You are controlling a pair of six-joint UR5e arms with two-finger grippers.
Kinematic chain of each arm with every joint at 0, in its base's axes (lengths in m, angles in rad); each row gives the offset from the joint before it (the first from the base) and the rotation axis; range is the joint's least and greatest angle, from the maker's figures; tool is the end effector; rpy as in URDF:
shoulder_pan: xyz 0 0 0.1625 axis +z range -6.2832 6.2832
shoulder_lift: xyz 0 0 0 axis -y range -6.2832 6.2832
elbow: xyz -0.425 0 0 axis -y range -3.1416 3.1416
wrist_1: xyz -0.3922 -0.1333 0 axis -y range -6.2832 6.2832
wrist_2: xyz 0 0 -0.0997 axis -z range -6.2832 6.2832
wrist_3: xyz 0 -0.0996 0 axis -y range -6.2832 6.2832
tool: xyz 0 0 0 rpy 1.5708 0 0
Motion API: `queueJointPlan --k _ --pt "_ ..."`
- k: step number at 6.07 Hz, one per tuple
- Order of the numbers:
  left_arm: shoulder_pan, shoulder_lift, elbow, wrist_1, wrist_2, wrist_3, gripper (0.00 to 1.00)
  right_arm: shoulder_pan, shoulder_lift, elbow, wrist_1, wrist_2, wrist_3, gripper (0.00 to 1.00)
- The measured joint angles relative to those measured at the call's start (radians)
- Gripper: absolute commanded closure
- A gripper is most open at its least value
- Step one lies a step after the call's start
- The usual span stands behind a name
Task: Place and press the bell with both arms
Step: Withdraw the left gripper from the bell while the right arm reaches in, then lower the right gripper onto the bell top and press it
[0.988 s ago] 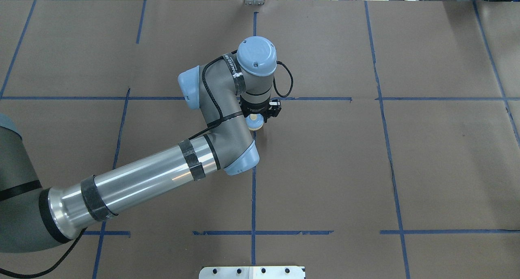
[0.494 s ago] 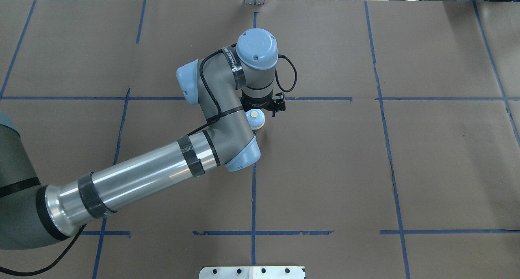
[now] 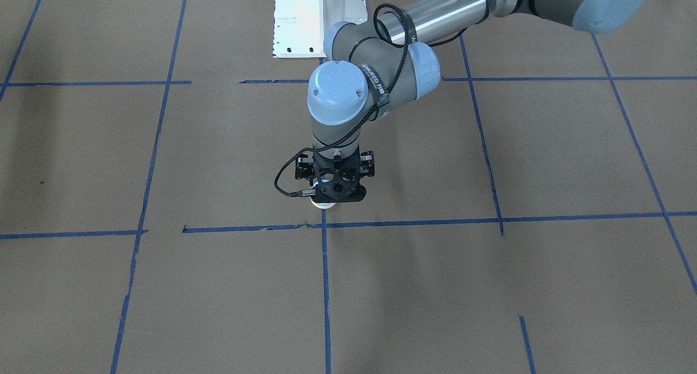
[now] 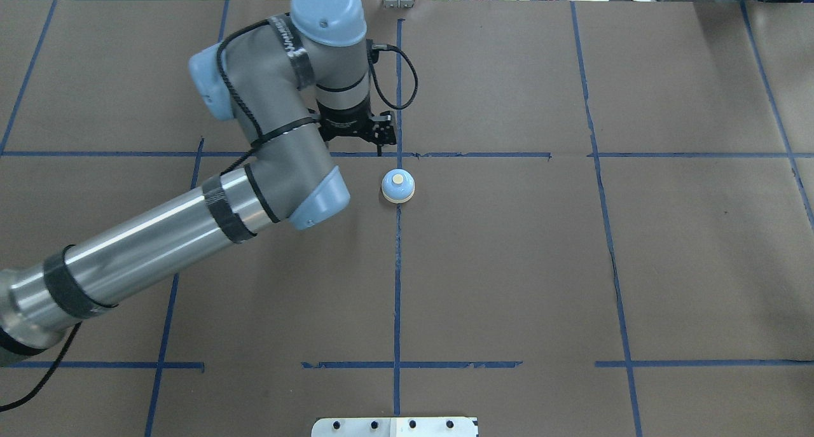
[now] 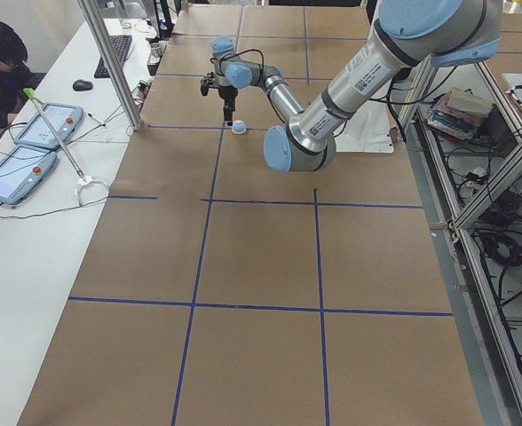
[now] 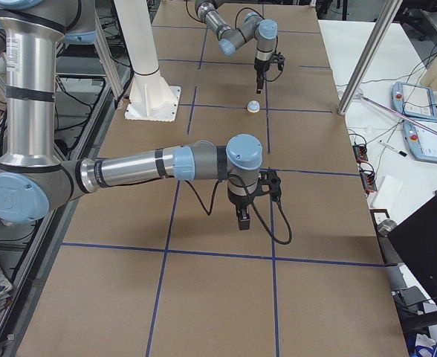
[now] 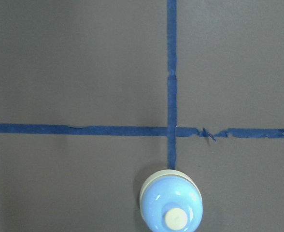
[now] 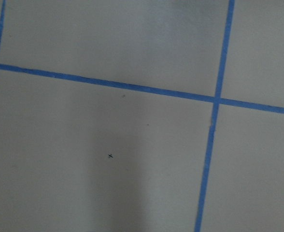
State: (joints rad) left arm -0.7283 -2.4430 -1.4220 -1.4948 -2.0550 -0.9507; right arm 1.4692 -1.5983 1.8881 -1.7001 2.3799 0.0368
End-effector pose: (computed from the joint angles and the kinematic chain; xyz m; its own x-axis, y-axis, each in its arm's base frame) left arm 0.5034 -0.5655 0.1864 0.7050 0.0604 -0.7066 -0.0370 0.9981 0.0483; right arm 0.0129 -0.4773 0.5272 0.6781 -0.1488 0.7198 0.0752 0.9882 0.1334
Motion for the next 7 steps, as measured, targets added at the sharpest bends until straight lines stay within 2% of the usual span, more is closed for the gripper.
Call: queueJointPlan --k 3,5,6,7 --pt "-0.182 0.325 -0.282 0.022 -0.08 0.253 0.0 -0.267 0.243 0.001 -0.001 -0.004 0.329 0.0" --pt "-0.345 0.489 -0.348 0.022 -0.145 0.468 0.0 -0.505 0.455 -0.026 -0.001 -0.108 0.67 0.01" --pt "-0.42 0.551 -0.363 0.022 -0.166 0.573 0.0 -0.604 0.561 -0.074 -0.001 -0.174 0.803 0.11" --pt "-0.464 0.584 -0.368 0.022 -0.181 0.633 0.0 -0.684 0.681 -0.17 -0.001 -0.232 0.905 0.31"
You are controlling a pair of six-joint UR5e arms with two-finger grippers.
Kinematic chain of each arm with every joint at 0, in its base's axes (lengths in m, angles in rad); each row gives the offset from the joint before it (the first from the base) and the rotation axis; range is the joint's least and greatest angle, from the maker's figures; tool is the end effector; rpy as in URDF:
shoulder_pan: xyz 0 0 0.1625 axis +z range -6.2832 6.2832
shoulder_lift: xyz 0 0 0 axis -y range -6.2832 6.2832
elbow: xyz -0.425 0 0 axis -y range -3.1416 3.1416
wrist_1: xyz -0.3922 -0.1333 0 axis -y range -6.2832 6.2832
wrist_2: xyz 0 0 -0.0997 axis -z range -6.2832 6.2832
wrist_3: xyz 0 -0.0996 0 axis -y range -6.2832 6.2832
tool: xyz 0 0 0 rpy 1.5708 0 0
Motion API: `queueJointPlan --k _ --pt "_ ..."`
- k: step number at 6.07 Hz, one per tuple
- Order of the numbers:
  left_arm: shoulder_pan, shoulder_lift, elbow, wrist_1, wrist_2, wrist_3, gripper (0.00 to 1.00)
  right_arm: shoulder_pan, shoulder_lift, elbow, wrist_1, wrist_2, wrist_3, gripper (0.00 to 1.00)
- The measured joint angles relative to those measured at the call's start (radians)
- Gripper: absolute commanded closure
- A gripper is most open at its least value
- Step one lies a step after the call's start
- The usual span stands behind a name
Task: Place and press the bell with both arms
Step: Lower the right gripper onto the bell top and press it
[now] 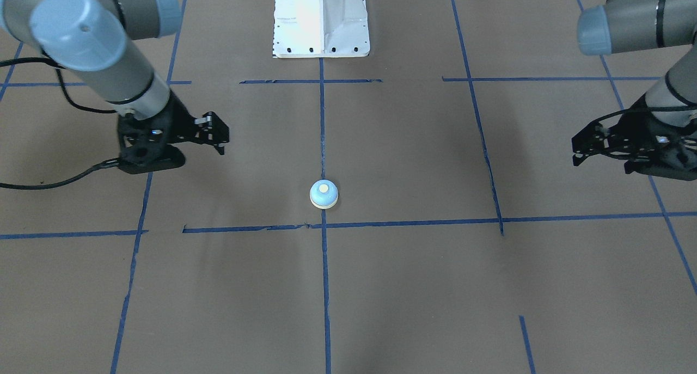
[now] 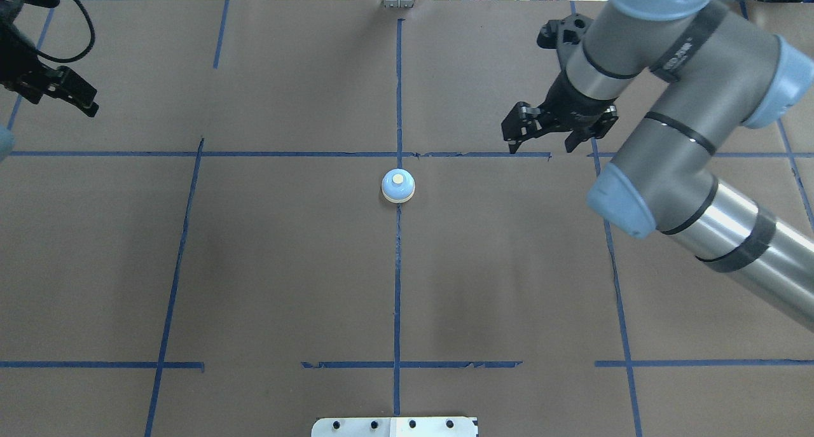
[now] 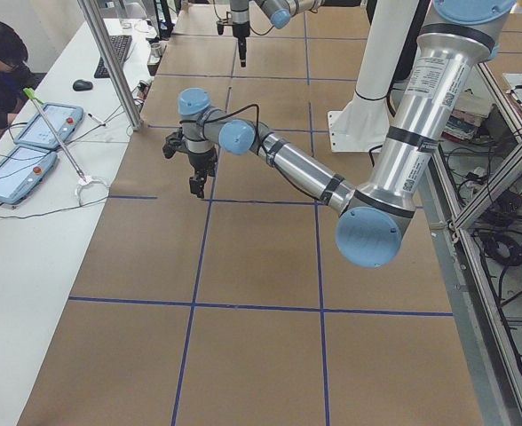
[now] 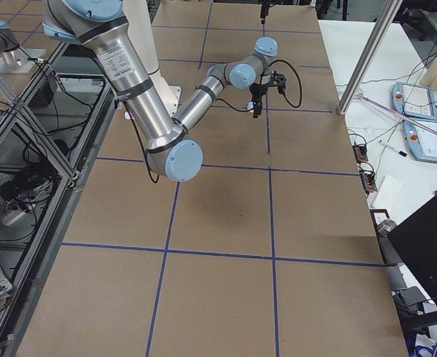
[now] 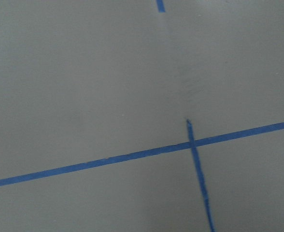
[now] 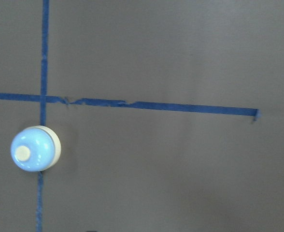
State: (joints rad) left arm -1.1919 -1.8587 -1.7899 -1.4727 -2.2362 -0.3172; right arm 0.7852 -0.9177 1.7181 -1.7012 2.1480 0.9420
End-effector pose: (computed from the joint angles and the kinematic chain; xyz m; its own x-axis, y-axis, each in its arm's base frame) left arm 0.1501 -0.5712 0.4118 0.7140 0.2273 -0.6622 -0.1228 0.9718 0.2011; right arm -0.4119 -0.5234 0.2221 0.6558 -0.0413 0.7538 0.0408 0.9990 0.0193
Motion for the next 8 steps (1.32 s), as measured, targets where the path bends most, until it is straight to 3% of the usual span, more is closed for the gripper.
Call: queueJointPlan --k 2,3,8 --pt "-0.019 0.018 -0.002 0.0 -0.007 0.029 0.0 -0.116 0.214 -0.282 0.106 -0.105 0.163 0.87" --pt "-0.019 0.018 -0.002 0.0 -0.008 0.028 0.0 -0.147 0.243 -0.37 0.198 -0.142 0.211 0.97" --pt "-0.02 0.018 -0.002 0.0 -0.008 0.02 0.0 -0.189 0.269 -0.439 0.257 -0.184 0.239 0.97"
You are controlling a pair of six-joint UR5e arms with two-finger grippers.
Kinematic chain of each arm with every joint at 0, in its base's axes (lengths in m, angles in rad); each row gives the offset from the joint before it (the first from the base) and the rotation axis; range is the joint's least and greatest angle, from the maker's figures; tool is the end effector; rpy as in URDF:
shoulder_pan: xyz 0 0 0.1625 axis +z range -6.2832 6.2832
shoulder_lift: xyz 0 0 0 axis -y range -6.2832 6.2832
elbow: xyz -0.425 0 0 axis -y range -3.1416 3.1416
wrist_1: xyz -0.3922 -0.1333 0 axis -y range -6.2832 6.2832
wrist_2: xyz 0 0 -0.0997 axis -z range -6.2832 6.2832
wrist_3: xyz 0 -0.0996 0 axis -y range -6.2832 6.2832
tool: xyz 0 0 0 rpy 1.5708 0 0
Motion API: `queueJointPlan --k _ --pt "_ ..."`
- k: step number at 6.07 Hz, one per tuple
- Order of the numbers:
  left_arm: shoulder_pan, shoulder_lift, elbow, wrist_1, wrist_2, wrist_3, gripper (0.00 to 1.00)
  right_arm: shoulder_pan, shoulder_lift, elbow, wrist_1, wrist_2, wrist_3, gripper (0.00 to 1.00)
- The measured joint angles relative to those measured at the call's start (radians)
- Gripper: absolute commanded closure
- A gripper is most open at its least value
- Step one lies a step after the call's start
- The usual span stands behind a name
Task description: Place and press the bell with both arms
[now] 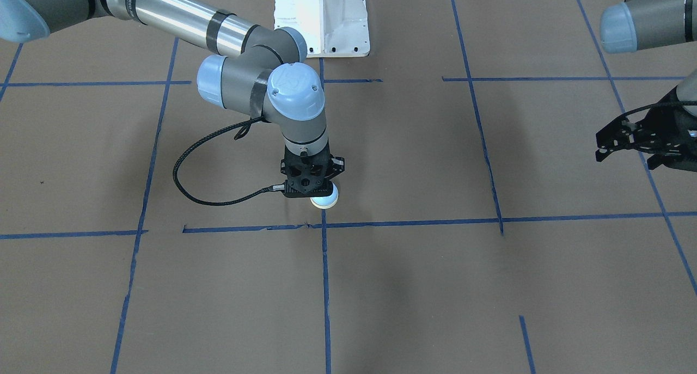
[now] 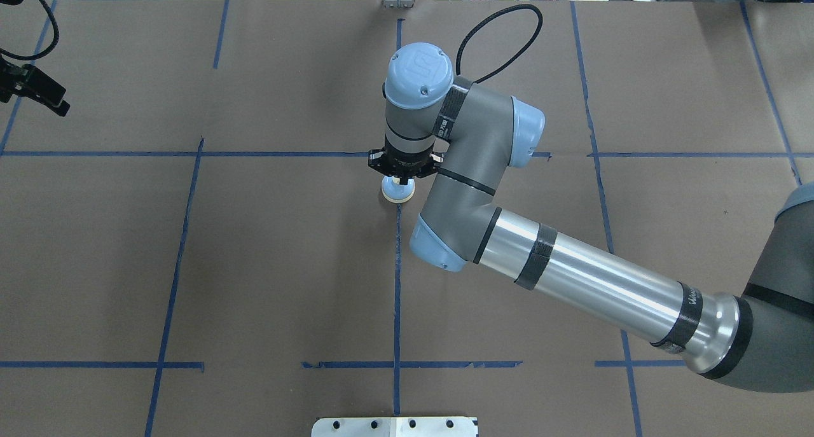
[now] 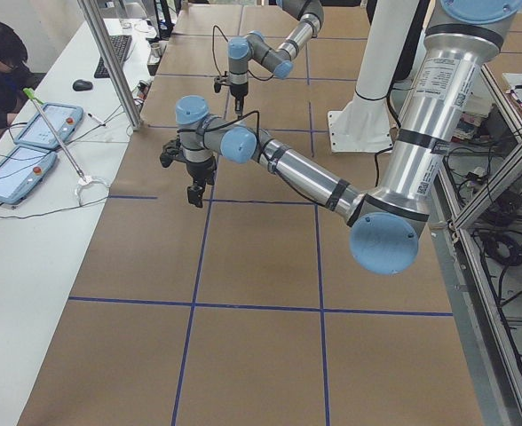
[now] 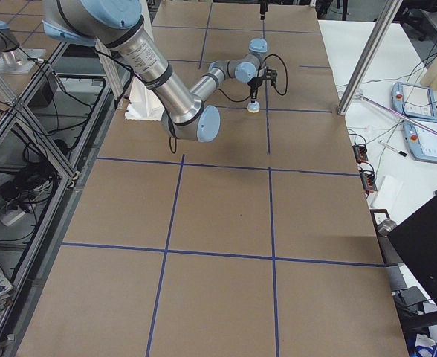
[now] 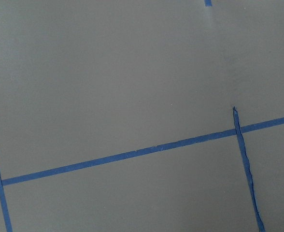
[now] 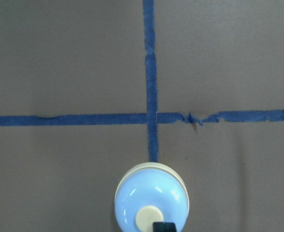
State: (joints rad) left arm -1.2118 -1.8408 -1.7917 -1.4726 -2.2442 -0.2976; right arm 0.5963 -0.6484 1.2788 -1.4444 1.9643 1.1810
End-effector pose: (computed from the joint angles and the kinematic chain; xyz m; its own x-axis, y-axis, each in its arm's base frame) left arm 0.1375 -0.5691 0.4210 0.7147 0.2226 -0.6631 -0.1203 0.9730 0.1969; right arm -0.6012 -0.5230 0.1864 0.6708 0.0311 0.7410 -0.0497 0.9988 0.0031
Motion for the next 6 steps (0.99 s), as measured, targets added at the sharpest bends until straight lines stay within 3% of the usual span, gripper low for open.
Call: queueJointPlan --k 4,5,6 --pt "0.0 0.0 0.0 0.0 0.0 0.0 0.0 -0.013 0.012 -0.025 0.001 -0.032 0.003 0.96" --pt "0.0 0.0 0.0 0.0 0.0 0.0 0.0 -0.004 0.033 -0.021 0.0 -0.021 0.002 0.83" --pt "0.0 0.0 0.0 0.0 0.0 -0.002 0.0 0.025 0.048 -0.015 -0.002 0.016 0.002 0.36"
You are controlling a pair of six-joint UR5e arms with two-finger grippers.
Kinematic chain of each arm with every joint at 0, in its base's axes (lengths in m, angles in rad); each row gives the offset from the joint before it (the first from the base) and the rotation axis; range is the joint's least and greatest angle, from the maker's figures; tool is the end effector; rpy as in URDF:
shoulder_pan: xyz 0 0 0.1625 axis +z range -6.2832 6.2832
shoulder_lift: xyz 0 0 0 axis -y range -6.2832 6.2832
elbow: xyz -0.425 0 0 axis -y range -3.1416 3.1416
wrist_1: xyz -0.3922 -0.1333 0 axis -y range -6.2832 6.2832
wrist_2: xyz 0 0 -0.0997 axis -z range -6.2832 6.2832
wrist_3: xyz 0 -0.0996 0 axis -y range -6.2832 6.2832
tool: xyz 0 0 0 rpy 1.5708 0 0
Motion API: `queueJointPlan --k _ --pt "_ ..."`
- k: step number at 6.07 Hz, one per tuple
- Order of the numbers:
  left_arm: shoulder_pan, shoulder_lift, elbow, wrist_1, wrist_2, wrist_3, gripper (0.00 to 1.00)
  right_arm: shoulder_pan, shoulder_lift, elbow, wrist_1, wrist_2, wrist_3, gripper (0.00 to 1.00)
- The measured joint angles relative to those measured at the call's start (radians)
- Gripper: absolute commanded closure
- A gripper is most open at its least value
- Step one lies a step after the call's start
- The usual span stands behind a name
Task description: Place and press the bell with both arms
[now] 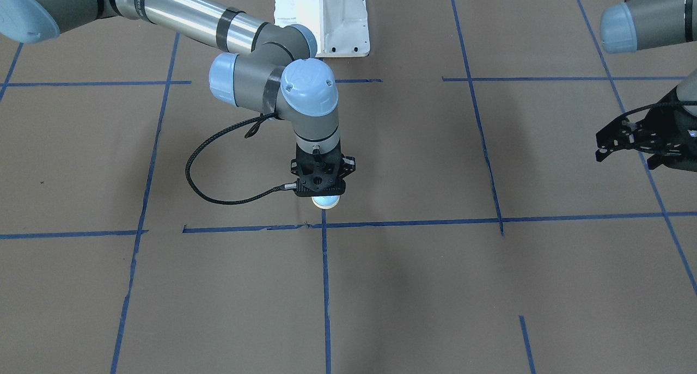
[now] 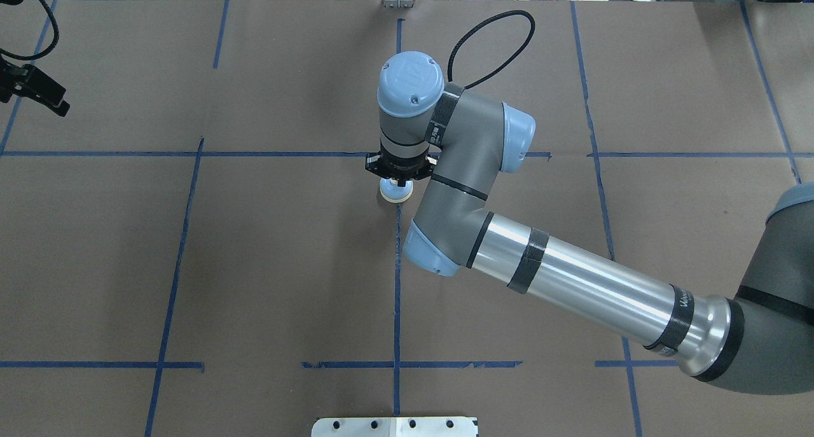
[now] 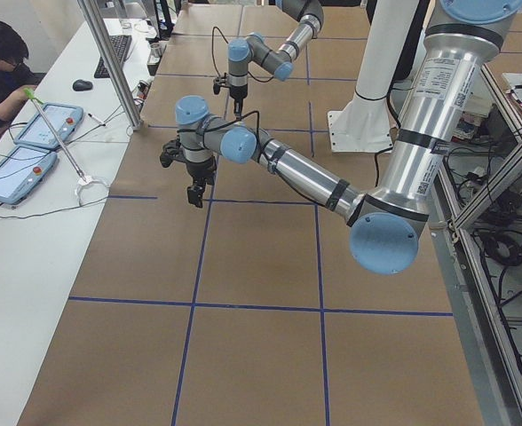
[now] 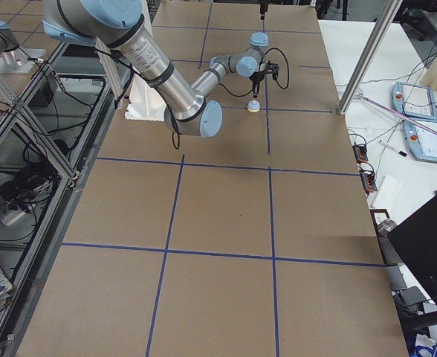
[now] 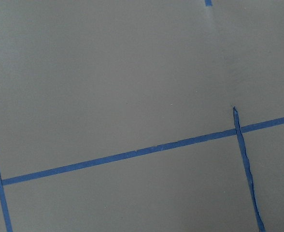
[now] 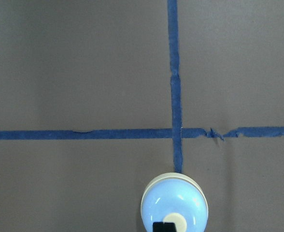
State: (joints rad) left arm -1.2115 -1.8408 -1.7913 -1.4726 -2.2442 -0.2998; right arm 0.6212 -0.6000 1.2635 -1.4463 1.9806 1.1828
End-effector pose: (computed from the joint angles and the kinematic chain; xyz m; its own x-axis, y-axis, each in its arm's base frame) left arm 0.1377 -0.5691 0.4212 0.7150 0.2204 -0.6635 -0.1190 0.9735 0.1951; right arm -0.5919 -0.5387 0.1547 0.6459 0.0356 0.7626 -0.0645 0.9979 0.0081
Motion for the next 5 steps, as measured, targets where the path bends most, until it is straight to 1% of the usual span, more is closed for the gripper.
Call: queueJointPlan --k 1,3,4,5 --pt "0.002 0.0 0.002 0.0 0.001 -0.002 0.0 0.04 0.003 0.003 -0.002 0.051 -0.001 0.01" --pt "0.003 0.023 0.009 -0.005 0.002 0.006 0.0 0.136 -0.03 0.003 -0.004 0.127 -0.037 0.0" --pt "-0.002 0.063 0.014 -0.01 0.002 0.053 0.0 0.205 -0.084 0.008 -0.007 0.179 -0.122 0.0" --pt "-0.036 0.113 0.018 -0.012 0.002 0.136 0.0 0.277 -0.166 0.034 -0.011 0.22 -0.249 0.0"
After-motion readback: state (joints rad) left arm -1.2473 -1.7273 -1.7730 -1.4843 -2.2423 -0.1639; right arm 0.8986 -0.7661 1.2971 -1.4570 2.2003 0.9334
